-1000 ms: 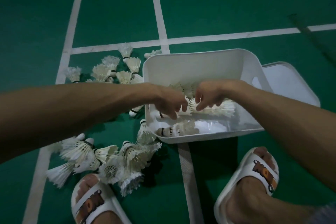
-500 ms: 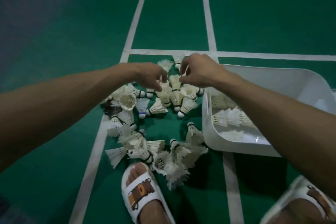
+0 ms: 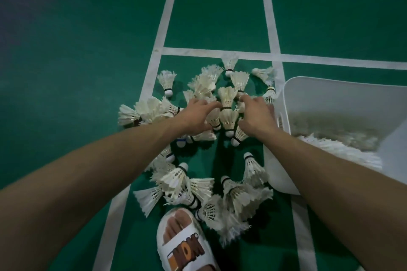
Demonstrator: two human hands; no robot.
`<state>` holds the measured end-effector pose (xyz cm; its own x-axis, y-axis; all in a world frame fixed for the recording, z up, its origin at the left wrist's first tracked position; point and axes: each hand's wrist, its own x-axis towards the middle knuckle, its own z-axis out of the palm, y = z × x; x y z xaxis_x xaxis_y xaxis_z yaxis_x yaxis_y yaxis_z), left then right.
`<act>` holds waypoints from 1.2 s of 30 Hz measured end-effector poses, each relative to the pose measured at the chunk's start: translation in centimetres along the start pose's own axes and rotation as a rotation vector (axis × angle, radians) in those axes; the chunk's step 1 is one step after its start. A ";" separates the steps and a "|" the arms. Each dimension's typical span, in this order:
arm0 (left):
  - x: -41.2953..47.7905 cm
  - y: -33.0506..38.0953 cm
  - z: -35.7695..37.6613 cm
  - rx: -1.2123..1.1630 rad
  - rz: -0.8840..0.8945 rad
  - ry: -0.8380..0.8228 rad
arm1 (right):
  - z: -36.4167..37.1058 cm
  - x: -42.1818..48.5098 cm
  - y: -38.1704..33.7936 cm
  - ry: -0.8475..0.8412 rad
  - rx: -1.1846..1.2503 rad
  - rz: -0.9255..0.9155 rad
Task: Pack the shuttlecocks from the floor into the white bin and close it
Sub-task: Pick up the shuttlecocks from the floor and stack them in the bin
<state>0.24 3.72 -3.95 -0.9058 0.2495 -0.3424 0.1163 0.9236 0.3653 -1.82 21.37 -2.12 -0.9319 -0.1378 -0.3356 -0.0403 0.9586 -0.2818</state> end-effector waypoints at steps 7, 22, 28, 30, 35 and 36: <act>0.6 -0.3 0.0 -0.252 -0.076 0.133 | 0.4 -0.4 -0.5 -0.022 -0.153 -0.088; -1.4 1.8 -3.8 -0.344 -0.033 0.098 | -5.4 -0.3 -0.5 0.186 0.097 -0.203; -1.9 5.4 -7.9 -0.398 -0.015 0.131 | -9.5 -3.3 0.2 0.184 0.241 -0.322; -2.1 6.7 -9.3 -0.442 0.007 0.134 | -11.1 -4.1 0.9 0.233 0.274 -0.347; -2.3 11.8 -12.6 -0.542 0.088 0.152 | -15.3 -5.7 4.5 0.305 0.340 -0.373; -2.1 13.2 -13.0 -0.551 0.111 0.157 | -16.0 -6.0 5.5 0.319 0.334 -0.366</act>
<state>-1.63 11.60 12.85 -0.9548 0.2514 -0.1589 0.0234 0.5963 0.8025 -2.20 31.46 12.73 -0.9433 -0.3135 0.1094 -0.3122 0.7254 -0.6134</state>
